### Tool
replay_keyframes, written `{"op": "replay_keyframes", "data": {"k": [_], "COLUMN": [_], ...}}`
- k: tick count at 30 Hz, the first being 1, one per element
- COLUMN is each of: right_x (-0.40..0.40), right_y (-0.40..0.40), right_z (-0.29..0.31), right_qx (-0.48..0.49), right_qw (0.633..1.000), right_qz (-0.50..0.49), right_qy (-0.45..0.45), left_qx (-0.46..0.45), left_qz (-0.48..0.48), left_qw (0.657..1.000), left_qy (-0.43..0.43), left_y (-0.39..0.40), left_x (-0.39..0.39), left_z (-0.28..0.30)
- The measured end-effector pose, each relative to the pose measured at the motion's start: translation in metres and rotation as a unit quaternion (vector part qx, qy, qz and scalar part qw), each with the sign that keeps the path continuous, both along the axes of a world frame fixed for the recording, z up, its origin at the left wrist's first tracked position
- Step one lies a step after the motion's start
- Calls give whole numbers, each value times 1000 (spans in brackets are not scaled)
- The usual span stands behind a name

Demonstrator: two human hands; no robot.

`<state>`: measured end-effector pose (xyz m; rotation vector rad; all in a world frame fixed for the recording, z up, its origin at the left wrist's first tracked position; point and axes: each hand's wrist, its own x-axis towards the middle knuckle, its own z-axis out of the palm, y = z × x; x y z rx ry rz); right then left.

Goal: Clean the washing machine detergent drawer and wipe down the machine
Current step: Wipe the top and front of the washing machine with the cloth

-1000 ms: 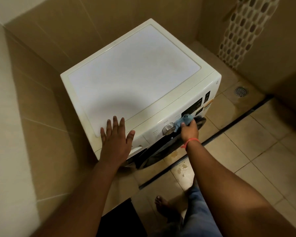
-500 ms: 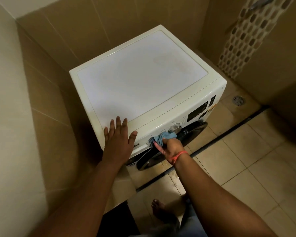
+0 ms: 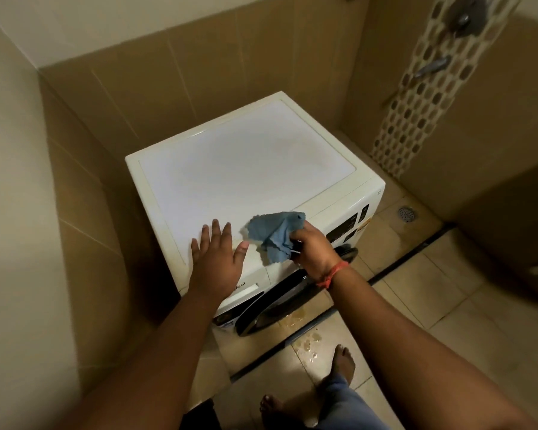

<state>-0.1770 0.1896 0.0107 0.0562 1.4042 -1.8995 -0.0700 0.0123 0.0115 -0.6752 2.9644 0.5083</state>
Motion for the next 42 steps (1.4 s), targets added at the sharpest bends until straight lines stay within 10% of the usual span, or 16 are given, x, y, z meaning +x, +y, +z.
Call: {"op": "replay_keyframes", "data": {"k": [5, 13, 29, 42], "right_x": [-5, -10, -123, -194], "right_y": [48, 112, 416, 646], "right_z": [12, 33, 60, 66], "right_qx": [-81, -7, 168, 237], "right_qw": [987, 994, 961, 853], "right_qz": [-18, -38, -218, -460], "right_qy": [-139, -98, 34, 64], "left_qx": [273, 584, 562, 606], "left_qz": [53, 14, -29, -83], "left_qw": [960, 804, 826, 790], "left_qy": [-12, -108, -39, -43], "left_y": [25, 124, 411, 659], "left_x": [-30, -86, -244, -360], "left_z": [31, 67, 70, 83]}}
